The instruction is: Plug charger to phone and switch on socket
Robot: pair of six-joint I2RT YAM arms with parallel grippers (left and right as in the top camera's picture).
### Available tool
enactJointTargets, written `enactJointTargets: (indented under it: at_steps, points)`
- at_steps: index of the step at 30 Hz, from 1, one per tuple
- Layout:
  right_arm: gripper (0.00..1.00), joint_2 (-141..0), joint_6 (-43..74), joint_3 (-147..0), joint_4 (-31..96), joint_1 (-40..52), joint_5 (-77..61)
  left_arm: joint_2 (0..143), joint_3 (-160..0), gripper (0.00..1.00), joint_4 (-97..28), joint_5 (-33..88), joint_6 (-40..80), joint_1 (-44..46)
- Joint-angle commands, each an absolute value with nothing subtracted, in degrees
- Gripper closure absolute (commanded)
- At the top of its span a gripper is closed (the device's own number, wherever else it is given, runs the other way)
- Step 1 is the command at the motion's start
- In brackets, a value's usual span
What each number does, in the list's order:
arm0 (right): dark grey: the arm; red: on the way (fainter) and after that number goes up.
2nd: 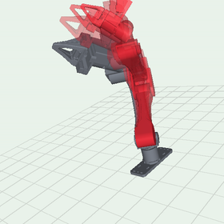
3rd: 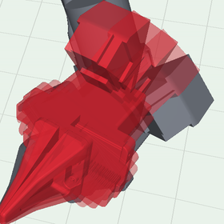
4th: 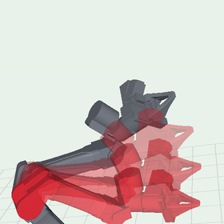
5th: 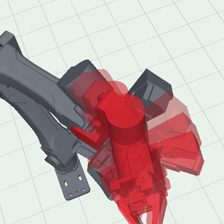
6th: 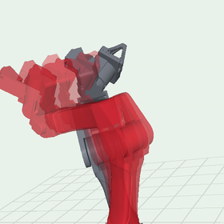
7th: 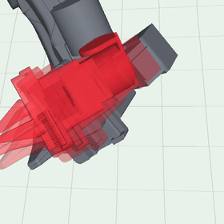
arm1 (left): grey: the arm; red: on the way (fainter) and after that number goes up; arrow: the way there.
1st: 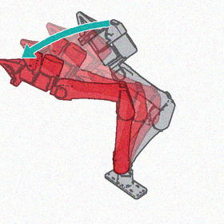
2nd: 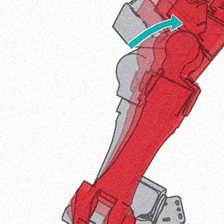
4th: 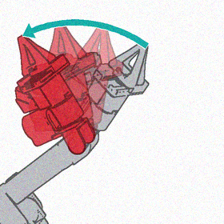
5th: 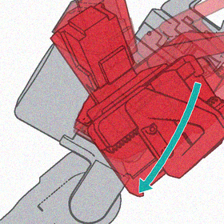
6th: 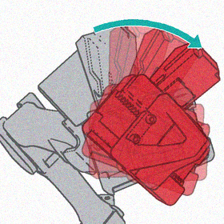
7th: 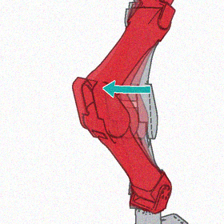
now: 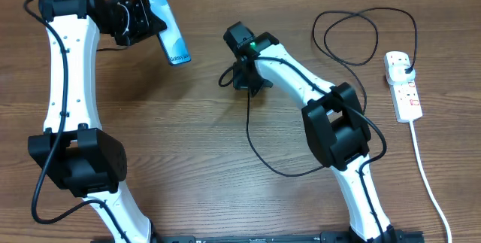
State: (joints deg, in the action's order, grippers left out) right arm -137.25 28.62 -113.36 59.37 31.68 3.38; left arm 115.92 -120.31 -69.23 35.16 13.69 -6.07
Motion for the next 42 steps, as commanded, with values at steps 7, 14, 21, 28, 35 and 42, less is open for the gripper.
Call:
enactJointTargets:
  at_steps: [7, 14, 21, 28, 35, 42]
  points:
    - [0.96, -116.6, 17.4, -115.6, 59.7, 27.7, -15.6, 116.0, -121.0, 0.96, -52.8, 75.9, 2.0, -6.4]
    - [0.96, -107.2, 16.0, -115.6, 62.9, 32.1, -16.8, 116.0, -121.0, 0.96, -41.1, 87.1, 9.3, -6.3]
    - [0.96, -106.3, 16.4, -115.6, 64.2, 37.4, -10.1, 116.0, -121.0, 0.96, -42.0, 85.8, 9.3, -6.3]
    - [0.78, -103.7, 19.4, -115.5, 67.6, 37.6, -4.6, 116.0, -121.0, 0.96, -52.3, 68.8, 5.0, -6.3]
    - [0.33, -106.5, 22.7, -104.4, 67.6, 38.8, -4.5, 116.0, -121.0, 0.96, -62.6, 42.1, 11.1, -6.3]
    - [0.33, -114.3, 22.5, -90.3, 53.5, 46.6, -2.2, 116.0, -121.0, 0.96, -64.6, 36.6, 14.2, -6.4]
